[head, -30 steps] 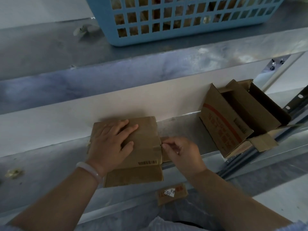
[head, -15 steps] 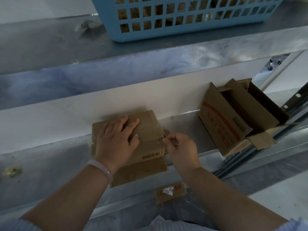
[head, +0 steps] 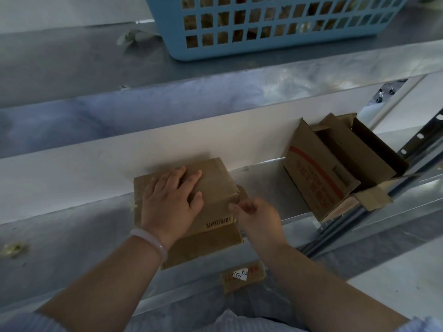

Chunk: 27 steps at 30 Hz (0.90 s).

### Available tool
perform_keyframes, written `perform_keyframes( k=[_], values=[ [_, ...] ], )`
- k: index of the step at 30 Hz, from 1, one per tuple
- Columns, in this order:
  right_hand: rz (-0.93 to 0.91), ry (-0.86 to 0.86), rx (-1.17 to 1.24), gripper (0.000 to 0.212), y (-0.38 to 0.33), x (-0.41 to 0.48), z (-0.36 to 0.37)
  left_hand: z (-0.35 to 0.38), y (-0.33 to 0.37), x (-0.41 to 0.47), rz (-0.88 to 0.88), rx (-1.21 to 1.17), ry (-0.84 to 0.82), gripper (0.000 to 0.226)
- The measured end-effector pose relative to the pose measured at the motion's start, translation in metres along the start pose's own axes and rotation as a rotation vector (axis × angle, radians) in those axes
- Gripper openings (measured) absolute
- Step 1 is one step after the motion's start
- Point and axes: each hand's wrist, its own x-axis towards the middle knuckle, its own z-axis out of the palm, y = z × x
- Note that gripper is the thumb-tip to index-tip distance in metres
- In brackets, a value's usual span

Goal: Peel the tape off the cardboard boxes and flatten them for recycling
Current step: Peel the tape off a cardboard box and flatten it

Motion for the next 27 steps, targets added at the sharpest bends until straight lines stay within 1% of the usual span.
perform_keyframes(
  k=[2,5,9,11,12,15,20,24,27],
  values=[
    [0.060,-0.001,0.046,0.023,-0.005,0.000,0.005,0.000,0.000,0.000,0.002,0.001,0.004,0.057],
    [0.192,-0.027,0.189,0.020,-0.013,0.001,0.012,-0.001,0.000,0.000,0.006,0.002,0.005,0.059],
    [0.432,-0.092,0.606,0.014,-0.016,-0.001,0.014,-0.003,-0.001,0.000,0.014,-0.008,0.005,0.060],
    [0.489,-0.120,0.751,0.010,-0.019,-0.001,0.013,-0.003,-0.001,0.000,0.019,-0.002,0.003,0.060],
    [0.499,-0.123,0.788,0.008,-0.020,0.000,0.013,-0.003,-0.001,0.000,0.022,0.002,0.002,0.059],
    [0.500,-0.122,0.790,0.006,-0.020,0.001,0.013,-0.002,-0.002,0.000,0.029,0.008,0.002,0.054],
    [0.512,-0.127,0.757,0.009,-0.020,0.002,0.012,-0.002,-0.003,-0.001,0.034,0.000,0.001,0.051],
    [0.546,-0.159,0.722,0.013,-0.021,0.002,0.010,-0.002,-0.003,-0.001,0.032,0.000,0.006,0.052],
    [0.560,-0.166,0.739,0.008,-0.023,0.004,0.011,-0.003,-0.002,-0.001,0.024,0.002,0.009,0.059]
  ],
)
